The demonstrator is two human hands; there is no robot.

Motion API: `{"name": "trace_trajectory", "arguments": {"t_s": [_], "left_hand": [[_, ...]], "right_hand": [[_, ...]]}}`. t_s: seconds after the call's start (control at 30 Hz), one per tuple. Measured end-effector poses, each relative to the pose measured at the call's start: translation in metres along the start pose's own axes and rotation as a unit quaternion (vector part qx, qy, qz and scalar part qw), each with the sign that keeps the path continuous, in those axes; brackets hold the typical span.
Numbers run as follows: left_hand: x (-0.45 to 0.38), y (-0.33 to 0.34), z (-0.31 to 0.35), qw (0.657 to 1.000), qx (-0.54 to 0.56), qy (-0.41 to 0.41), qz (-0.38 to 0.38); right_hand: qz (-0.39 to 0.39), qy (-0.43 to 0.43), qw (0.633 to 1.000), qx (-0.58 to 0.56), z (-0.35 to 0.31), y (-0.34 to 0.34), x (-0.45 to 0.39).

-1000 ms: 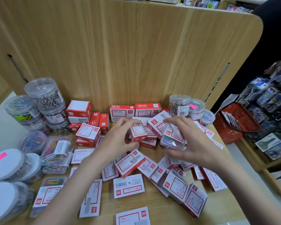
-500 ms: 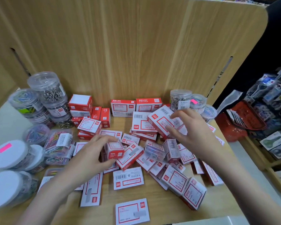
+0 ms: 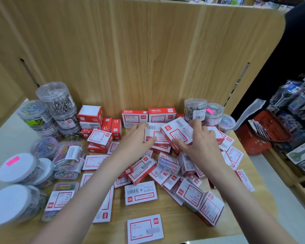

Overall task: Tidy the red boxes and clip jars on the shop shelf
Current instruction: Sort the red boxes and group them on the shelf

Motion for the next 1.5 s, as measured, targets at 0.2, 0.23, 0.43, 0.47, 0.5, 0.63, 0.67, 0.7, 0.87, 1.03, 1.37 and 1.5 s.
{"name": "trace_trajectory", "arguments": {"t_s": [0.2,0.23,0.43,0.47,0.5,0.63,0.67,0.7,0.87,1.03,1.37,1.5], "left_hand": [[-0.025,0.006,-0.008,0.992,0.117,0.007,-0.05],[-0.025,0.006,-0.01,0.992,0.115,0.016,-0.046],[-0.025,0.006,-0.022,0.996,0.086,0.029,-0.025],[-0.025,0.006,-0.023,0.995,0.089,0.026,-0.024],[-0.025,0.005,-0.024,0.995,0.094,0.027,-0.025],[-0.021,0.001,-0.024,0.994,0.099,0.021,-0.03],[-0.017,-0.002,-0.023,0.994,0.108,0.012,-0.031],[-0.014,-0.007,-0.024,0.991,0.128,-0.001,-0.033],[0.016,-0.033,-0.029,0.975,0.206,-0.08,-0.036],[0.032,-0.035,-0.029,0.974,0.184,-0.119,-0.057],[0.03,-0.054,-0.019,0.985,-0.117,-0.058,0.113],[0.027,-0.046,-0.026,0.979,-0.125,0.029,0.16]], "right_hand": [[0.012,-0.045,0.994,-0.101,0.003,0.004,0.001],[0.016,-0.062,0.99,-0.122,0.002,0.006,0.003],[-0.001,-0.108,0.974,-0.199,0.006,0.004,0.001],[-0.007,-0.107,0.971,-0.212,0.01,0.002,-0.002],[-0.014,-0.109,0.968,-0.227,0.013,-0.002,-0.005],[0.016,-0.147,0.957,-0.25,0.013,-0.019,-0.007],[0.039,-0.16,0.958,-0.236,0.011,-0.024,-0.006],[0.059,-0.172,0.958,-0.221,0.008,-0.028,-0.007],[0.113,-0.261,0.952,-0.111,-0.019,-0.041,-0.016],[0.059,-0.286,0.956,-0.038,-0.039,-0.018,-0.046],[0.046,-0.281,0.959,-0.011,-0.032,0.001,-0.061],[0.059,-0.287,0.956,-0.005,-0.028,0.004,-0.06]]}}
Point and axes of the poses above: each hand's wrist, its own x-axis away from the middle knuckle, its own y-axis out of the palm, z = x × y, the point moved 4 cm from there along -x, towards the middle knuckle, and after that the axes turned 14 degrees about -z, right-handed, at the moved point
